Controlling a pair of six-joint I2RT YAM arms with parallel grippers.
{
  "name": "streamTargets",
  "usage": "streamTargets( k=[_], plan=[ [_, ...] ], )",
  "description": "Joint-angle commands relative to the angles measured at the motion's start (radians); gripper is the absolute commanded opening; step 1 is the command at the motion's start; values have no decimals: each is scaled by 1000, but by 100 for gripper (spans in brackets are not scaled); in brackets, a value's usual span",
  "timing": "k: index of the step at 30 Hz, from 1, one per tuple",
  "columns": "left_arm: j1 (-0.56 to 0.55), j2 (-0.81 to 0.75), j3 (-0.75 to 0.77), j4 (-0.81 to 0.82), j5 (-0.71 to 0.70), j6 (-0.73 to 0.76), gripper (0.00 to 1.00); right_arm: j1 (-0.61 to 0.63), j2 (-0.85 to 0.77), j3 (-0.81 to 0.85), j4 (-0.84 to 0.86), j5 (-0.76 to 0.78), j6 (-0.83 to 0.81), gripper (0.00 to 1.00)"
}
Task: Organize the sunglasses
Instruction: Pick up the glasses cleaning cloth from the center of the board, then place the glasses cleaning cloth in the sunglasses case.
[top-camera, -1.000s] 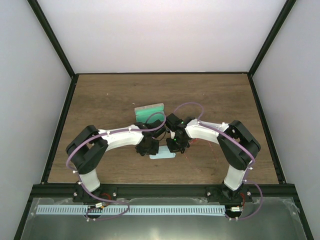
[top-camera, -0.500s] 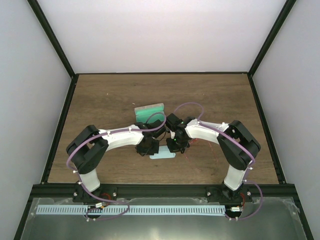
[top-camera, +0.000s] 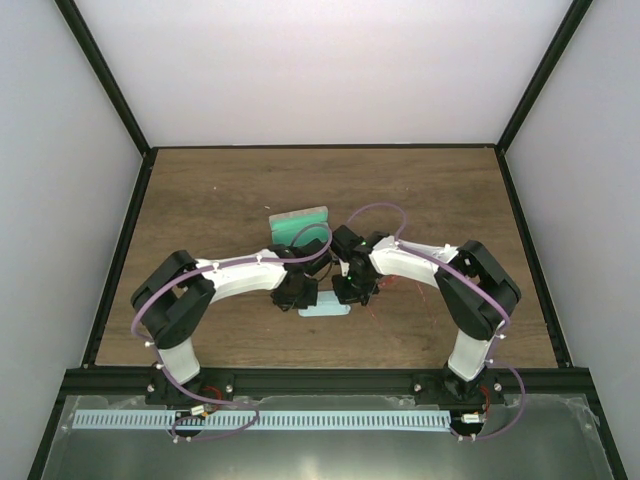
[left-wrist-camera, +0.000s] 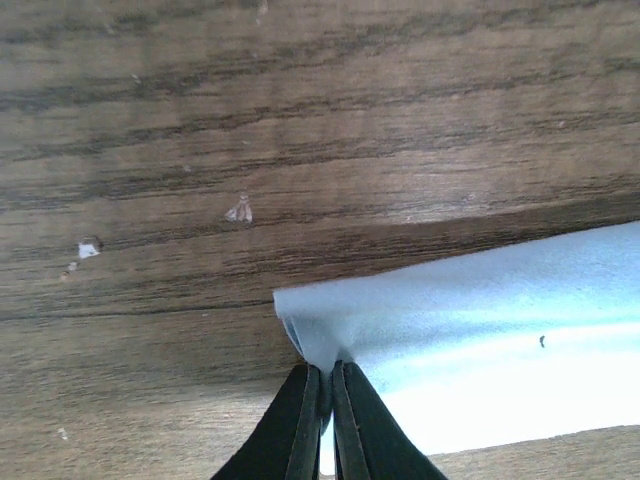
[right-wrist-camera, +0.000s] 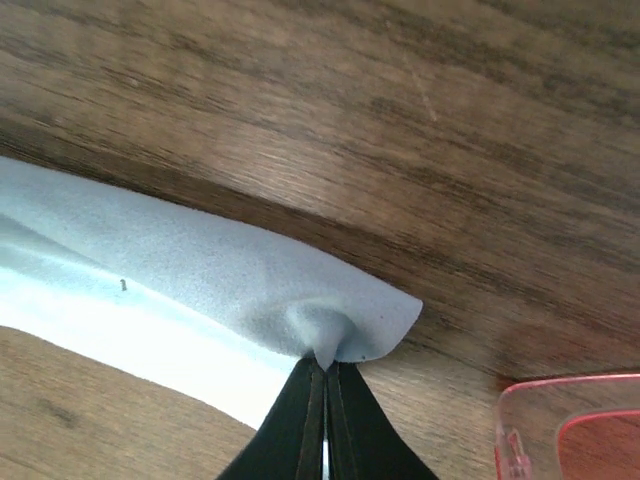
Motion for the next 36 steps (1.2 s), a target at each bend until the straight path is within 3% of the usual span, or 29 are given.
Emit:
streamTargets(
  k=[1,23,36],
  plan=[
    [1,-41,48,-10,-46,-12,4,5,-6,72,-42,8,-7,1],
    [81,-42,172,-47,-115,-12,4,-24,119,313,-97,45,-53,1],
    [231,-21,244,-32,-118,53,4,-105,292,637,-170,62,-113,1]
  ],
)
